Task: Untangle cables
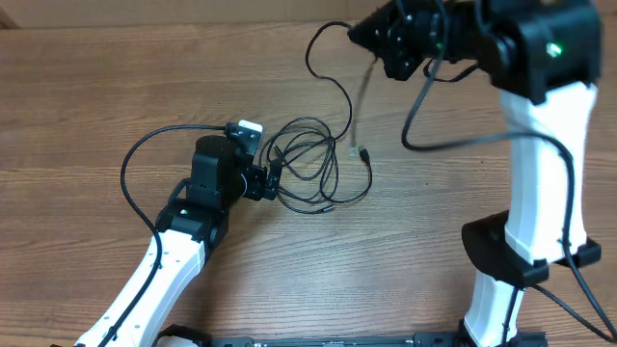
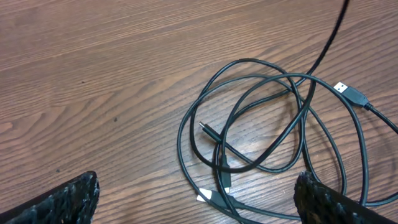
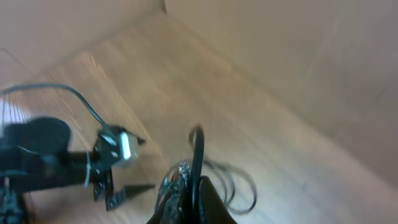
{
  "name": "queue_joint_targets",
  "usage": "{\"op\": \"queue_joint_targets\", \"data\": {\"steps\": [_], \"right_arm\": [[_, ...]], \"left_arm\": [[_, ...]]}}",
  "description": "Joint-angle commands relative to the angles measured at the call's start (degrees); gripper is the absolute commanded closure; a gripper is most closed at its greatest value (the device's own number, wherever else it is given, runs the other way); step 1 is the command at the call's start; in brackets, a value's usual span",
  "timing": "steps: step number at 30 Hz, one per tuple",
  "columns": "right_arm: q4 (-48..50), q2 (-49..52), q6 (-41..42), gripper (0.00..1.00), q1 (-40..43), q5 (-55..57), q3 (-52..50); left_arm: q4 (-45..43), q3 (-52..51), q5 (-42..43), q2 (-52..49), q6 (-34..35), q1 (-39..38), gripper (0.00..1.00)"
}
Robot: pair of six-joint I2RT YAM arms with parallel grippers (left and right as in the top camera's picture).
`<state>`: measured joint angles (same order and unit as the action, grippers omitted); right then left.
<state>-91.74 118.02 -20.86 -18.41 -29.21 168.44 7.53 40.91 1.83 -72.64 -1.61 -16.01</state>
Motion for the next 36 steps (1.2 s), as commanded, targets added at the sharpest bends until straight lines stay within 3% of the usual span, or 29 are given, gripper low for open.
{"op": "queue_joint_targets", "data": {"steps": [1, 9, 14, 36], "right_arm": [[1.1, -1.0, 2.7, 0.96, 0.0, -1.1, 4.4], [14.2, -1.0, 12.1, 0.96, 0.2, -1.1, 7.2], [21.8, -1.0, 13.7, 0.96, 0.2, -1.1, 7.2], [19.8, -1.0, 13.6, 0.96, 0.2, -0.9, 7.1]], "left_arm": [[-0.2, 0.4, -0.3, 0.3, 0.5, 0.3, 0.0], [-0.2, 0.4, -0.3, 0.3, 0.5, 0.3, 0.0], [-0.2, 0.4, -0.3, 0.3, 0.5, 0.3, 0.01], [-0.5, 0.4, -1.4, 0.3, -0.2, 0.3, 0.0]]}}
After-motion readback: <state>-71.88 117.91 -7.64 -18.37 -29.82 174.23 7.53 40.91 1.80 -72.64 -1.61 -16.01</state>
